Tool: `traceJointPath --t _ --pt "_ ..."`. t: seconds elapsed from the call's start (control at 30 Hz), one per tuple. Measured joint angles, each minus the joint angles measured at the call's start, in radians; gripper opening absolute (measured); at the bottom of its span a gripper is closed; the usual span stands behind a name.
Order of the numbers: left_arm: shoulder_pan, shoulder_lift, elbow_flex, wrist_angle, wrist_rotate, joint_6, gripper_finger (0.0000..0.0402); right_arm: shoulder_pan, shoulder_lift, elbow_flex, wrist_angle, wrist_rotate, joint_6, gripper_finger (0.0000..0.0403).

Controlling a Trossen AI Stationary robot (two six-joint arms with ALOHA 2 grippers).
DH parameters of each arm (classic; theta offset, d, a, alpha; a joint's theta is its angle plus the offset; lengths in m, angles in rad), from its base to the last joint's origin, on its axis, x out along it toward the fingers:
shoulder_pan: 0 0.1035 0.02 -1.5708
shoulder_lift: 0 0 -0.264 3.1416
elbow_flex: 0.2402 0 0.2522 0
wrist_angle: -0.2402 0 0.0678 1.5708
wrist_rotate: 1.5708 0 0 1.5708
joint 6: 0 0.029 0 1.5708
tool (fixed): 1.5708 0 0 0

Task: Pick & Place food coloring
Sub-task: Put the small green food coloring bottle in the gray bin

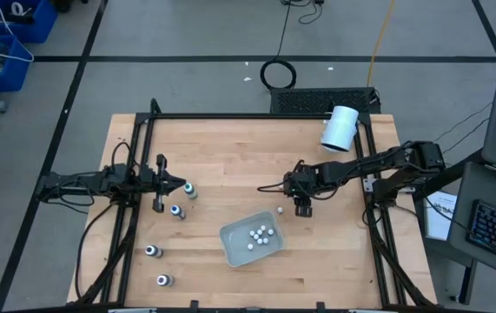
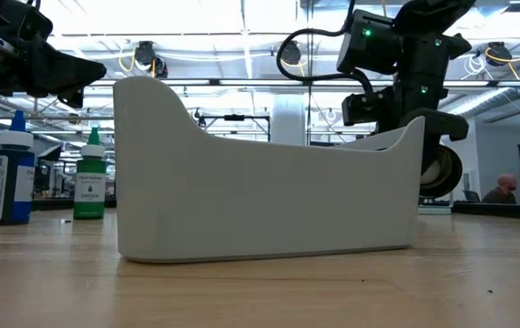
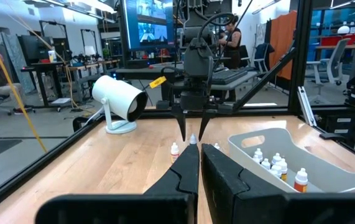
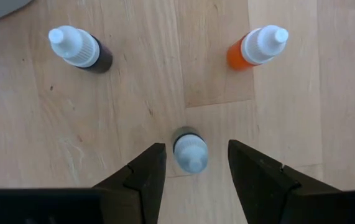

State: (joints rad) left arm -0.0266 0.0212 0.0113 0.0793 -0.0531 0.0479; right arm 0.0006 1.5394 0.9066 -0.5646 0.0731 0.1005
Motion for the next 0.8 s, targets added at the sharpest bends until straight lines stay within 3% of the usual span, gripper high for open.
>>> traceJointPath --t 0.4,0.63,0.8 --pt "0.000 0.000 0.000 0.000 0.000 0.000 0.0026 0.000 -0.002 -0.010 0.009 0.000 -0.009 0.0042" --pt "0.000 0.000 0.000 0.000 0.000 0.000 0.0026 0.023 -0.008 0.008 -0.010 -0.025 -0.030 0.0039" --pt "0.000 0.000 0.000 0.000 0.000 0.000 0.0026 0.073 -0.013 0.160 -0.129 0.013 -0.043 0.0039"
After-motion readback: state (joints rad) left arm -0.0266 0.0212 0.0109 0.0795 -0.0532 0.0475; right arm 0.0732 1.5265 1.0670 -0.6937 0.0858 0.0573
